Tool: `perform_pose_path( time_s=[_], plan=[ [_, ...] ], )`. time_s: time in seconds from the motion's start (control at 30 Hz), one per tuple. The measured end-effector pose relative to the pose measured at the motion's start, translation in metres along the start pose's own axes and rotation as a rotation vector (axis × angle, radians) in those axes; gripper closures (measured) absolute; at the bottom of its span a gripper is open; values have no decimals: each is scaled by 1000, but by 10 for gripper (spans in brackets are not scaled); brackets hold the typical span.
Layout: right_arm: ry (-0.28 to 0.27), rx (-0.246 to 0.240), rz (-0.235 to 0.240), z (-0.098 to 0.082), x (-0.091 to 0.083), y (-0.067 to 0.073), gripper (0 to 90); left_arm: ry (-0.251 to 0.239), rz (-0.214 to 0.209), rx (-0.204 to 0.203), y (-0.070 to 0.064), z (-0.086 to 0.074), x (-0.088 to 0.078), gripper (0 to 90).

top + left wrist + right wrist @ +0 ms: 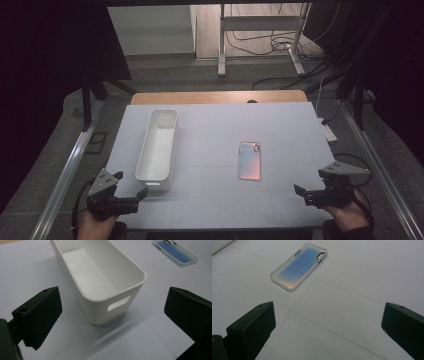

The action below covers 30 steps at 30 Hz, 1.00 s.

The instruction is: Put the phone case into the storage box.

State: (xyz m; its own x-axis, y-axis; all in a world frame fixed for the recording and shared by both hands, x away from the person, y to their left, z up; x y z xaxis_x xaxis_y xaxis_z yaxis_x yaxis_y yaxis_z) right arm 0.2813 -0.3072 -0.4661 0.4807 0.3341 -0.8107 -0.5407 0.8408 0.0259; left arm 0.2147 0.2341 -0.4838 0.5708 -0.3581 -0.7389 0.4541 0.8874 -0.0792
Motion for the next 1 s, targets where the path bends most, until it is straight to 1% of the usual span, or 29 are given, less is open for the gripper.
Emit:
perform_pose_path(
  time_s=[0.33,0.53,0.7,0.77,0.9,1.0],
  plan=[
    [5,1,4,0,1,0,0,0,-5,-3,0,0,0,23],
    [17,-2,10,1,2,1,0,1,-4,-2,0,0,0,23],
    [53,-10,26,2,5,1,0,2,-5,-3,0,0,0,23],
    [56,-13,25,2,6,1,0,3,-4,-2,0,0,0,23],
    [45,-20,22,4,7,2,0,1,-5,-5,0,0,0,23],
    [49,-26,27,5,8,3,0,2,-7,-8,1,0,0,23]
  ],
)
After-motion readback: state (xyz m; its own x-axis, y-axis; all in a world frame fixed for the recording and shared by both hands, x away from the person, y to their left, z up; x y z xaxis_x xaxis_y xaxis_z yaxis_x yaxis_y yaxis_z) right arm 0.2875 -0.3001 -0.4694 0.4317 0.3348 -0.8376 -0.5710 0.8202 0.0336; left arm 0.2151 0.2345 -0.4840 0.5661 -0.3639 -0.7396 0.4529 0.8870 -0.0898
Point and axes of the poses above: each handheld gripper's, and its own axes: x roughly forward along the jaws, z roughly out of its top, y roughly to its left, the point moved 4 cm from there along x, roughly forward along the jaws, and after that the axes turned 12 degrees about y, right-handed, at the moved point
